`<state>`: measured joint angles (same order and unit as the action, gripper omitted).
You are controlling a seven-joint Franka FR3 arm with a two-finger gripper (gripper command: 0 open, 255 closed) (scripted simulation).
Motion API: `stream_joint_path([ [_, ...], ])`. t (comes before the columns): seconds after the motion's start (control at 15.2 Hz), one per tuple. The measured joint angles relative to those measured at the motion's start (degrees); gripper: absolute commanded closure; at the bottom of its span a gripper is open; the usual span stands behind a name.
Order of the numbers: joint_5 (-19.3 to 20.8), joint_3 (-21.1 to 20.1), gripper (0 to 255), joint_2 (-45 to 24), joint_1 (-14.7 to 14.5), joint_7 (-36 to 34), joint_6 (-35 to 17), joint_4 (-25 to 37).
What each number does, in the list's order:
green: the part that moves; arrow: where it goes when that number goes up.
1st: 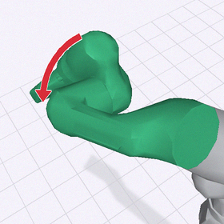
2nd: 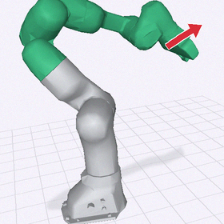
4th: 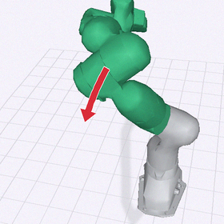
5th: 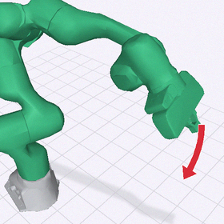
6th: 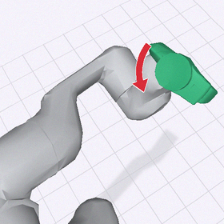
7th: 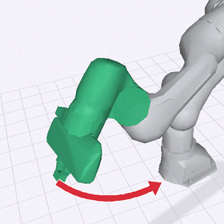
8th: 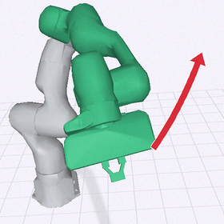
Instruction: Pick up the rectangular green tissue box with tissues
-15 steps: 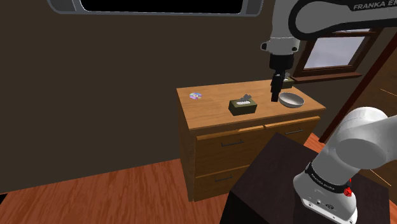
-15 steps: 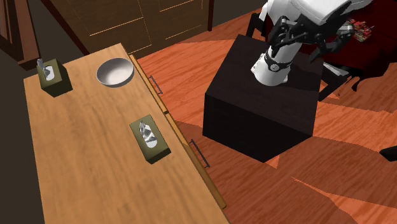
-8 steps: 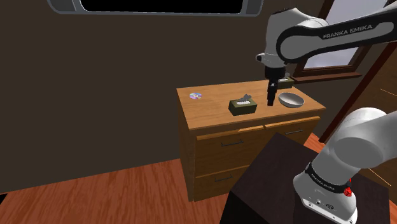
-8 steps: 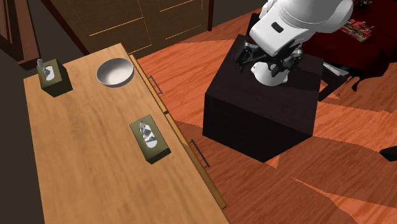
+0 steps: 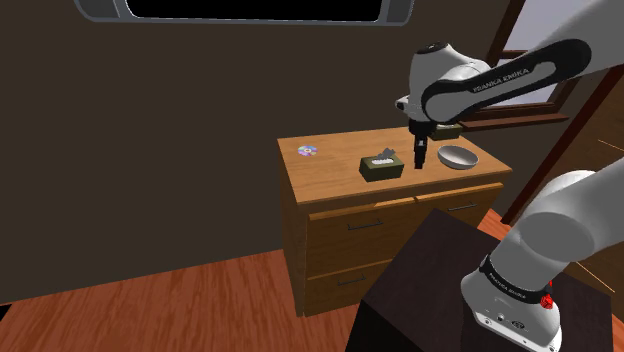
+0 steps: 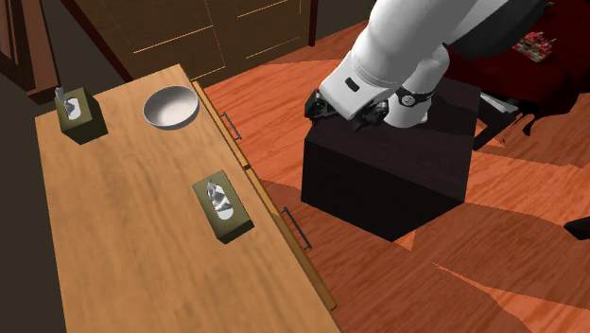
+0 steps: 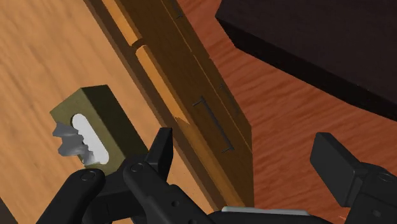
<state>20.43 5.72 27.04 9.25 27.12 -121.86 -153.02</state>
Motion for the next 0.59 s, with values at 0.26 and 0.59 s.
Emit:
stream_joint_path([
  [0.26,6.0,1.9,0,-7.8,2.6,1.6,-8.8,1.6],
  [0.59,14.0,4.0,0,-18.4,5.7,1.7,-19.0,5.4],
])
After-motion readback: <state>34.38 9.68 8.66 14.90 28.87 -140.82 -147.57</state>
